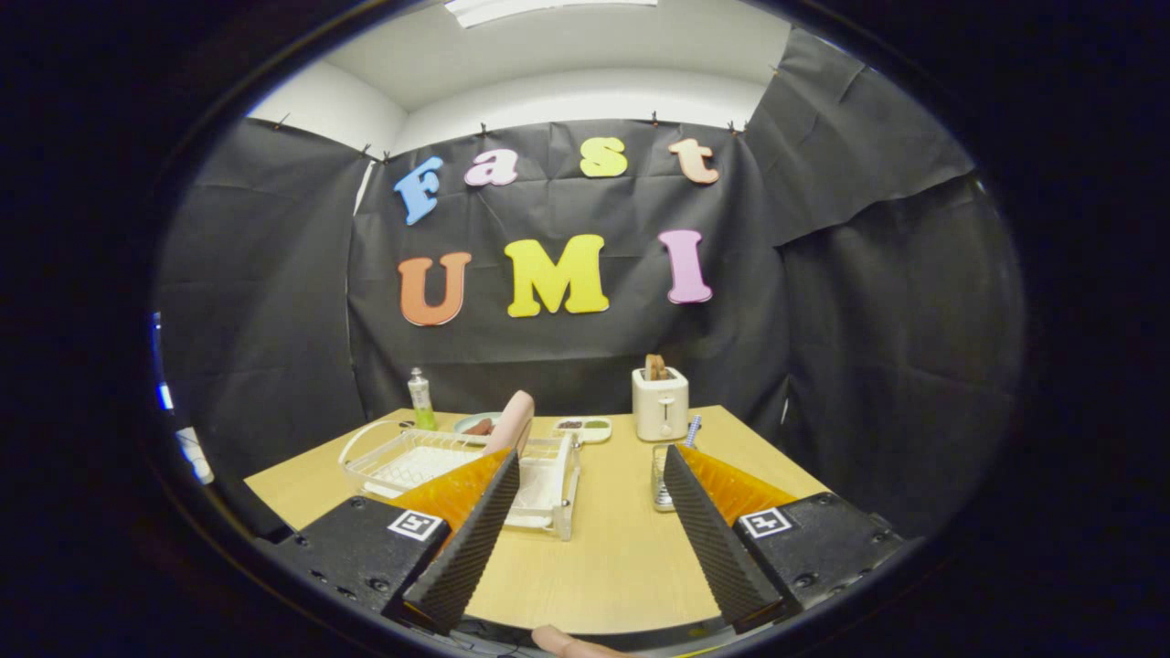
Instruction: Take the plate from the dish rack, then take the spoon from the basket and place it into the plate.
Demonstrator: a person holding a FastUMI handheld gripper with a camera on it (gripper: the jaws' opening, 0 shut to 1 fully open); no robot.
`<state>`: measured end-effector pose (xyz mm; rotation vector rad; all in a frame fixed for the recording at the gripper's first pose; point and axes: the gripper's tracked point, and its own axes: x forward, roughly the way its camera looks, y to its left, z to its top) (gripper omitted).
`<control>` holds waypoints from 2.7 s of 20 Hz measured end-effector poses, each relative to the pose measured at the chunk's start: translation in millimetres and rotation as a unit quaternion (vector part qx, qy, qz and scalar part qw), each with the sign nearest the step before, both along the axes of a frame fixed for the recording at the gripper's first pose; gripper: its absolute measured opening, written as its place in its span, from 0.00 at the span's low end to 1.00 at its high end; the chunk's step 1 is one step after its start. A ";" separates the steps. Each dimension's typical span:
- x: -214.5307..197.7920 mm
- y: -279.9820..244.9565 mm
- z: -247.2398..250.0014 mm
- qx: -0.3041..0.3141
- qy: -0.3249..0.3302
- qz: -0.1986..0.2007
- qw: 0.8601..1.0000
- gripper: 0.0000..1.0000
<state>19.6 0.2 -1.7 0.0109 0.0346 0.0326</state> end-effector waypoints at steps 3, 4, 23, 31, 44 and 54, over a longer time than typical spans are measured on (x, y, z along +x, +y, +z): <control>23.2 -0.6 7.0 -0.007 0.019 0.002 1.000 1.00; 32.7 2.2 10.3 -0.009 0.025 0.005 1.000 1.00; 257.0 99.1 31.6 -0.069 0.338 -0.040 0.938 1.00; 282.7 105.1 -2.0 -0.035 0.478 -0.103 0.872 0.43; 271.5 121.4 30.0 -0.152 0.405 -0.206 0.878 0.18; 180.0 139.6 46.3 -0.097 0.359 -0.085 0.924 0.18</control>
